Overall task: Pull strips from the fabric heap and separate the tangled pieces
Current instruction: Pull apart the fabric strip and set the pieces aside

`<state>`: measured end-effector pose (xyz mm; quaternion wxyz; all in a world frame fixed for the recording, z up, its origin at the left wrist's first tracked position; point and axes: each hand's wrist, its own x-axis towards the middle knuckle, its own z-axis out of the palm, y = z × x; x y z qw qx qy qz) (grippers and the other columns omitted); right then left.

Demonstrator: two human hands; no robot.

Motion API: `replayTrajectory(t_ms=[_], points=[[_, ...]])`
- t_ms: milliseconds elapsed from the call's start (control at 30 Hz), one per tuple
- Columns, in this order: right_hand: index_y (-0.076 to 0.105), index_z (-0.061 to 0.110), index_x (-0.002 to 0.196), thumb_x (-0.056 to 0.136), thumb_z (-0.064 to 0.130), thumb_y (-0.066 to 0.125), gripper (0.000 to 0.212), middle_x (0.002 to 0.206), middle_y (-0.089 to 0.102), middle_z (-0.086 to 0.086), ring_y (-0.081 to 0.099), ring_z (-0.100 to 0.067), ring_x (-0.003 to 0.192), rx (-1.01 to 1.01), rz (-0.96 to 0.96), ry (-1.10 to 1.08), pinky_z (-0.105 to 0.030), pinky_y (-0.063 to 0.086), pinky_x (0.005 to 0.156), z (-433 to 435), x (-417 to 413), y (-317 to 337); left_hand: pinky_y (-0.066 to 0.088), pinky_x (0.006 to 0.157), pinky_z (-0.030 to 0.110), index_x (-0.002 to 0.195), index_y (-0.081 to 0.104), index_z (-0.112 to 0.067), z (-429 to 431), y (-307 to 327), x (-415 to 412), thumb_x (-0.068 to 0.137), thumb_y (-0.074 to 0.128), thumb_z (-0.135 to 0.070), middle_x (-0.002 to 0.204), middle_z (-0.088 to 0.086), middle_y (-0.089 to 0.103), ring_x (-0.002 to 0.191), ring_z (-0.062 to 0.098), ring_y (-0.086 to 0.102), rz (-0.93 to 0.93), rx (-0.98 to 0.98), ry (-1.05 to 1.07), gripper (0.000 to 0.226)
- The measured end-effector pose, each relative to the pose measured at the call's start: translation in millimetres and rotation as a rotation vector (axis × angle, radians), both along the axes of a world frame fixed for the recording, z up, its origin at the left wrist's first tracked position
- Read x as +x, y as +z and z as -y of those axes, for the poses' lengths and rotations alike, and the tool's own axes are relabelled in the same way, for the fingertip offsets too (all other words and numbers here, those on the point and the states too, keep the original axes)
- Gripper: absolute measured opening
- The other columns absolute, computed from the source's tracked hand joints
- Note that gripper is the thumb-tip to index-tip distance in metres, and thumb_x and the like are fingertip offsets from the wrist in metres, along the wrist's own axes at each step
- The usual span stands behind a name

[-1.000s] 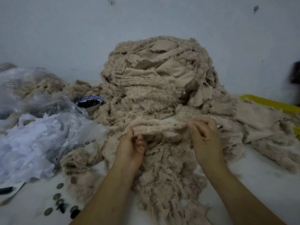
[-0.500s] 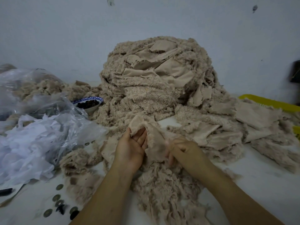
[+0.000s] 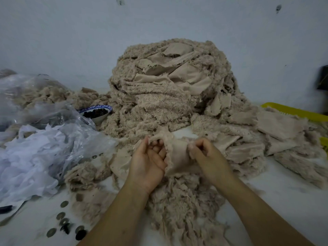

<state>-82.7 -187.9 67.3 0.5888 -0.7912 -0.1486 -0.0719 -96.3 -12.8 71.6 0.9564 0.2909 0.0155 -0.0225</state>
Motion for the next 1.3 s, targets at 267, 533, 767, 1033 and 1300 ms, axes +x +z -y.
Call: replayTrajectory(t_ms=[267,533,767,1033,1300], points=[[0.072,0.022,0.102,0.102,0.033,0.052,0.023,0.105,0.075,0.001,0.069,-0.017,0.106,0.427,-0.274,0.06,-0.043,0.05,0.103,3.3,-1.8,6.4,0.058,0.086,0.037,0.118,0.073,-0.013,9.2,-4.1,1.7,0.088,0.046,-0.071,0.121,0.012,0.071,0.113,0.026,0.069,0.012,0.499,-0.089,0.07],[0.071,0.025,0.091,0.103,0.038,0.049,0.028,0.091,0.078,0.001,0.074,-0.016,0.09,0.492,-0.272,0.014,-0.04,0.057,0.084,3.2,0.0,9.2,0.059,0.077,0.027,0.092,0.081,-0.018,15.8,-6.4,0.6,0.077,0.072,-0.034,0.108,0.009,0.076,0.099,0.02,0.073,0.04,0.537,0.068,0.023],[0.063,0.022,0.071,0.1,0.04,0.053,0.035,0.068,0.059,0.009,0.055,-0.004,0.062,0.494,-0.242,0.028,-0.027,0.042,0.068,9.5,2.3,9.5,0.052,0.101,0.046,0.095,0.075,-0.021,12.8,2.1,-5.1,0.084,0.069,-0.051,0.116,-0.007,0.07,0.118,0.016,0.061,0.048,0.767,0.37,0.033],[0.053,0.044,0.109,0.089,0.015,0.062,0.037,0.085,0.062,0.034,0.06,0.009,0.074,-0.143,-0.011,0.223,-0.007,0.045,0.057,-3.1,-8.4,1.1,0.057,0.079,0.034,0.105,0.07,0.004,21.3,7.7,-10.3,0.079,0.072,-0.031,0.104,0.018,0.071,0.095,0.026,0.068,0.139,0.493,0.069,0.044],[0.062,0.053,0.079,0.095,0.002,0.058,0.054,0.075,0.066,0.032,0.056,0.023,0.069,0.125,-0.022,0.02,-0.002,0.045,0.058,2.1,-2.7,6.5,0.056,0.065,0.029,0.099,0.072,-0.012,16.1,7.1,-5.7,0.093,0.059,-0.029,0.092,0.006,0.074,0.08,0.017,0.071,0.124,0.58,0.152,0.023]])
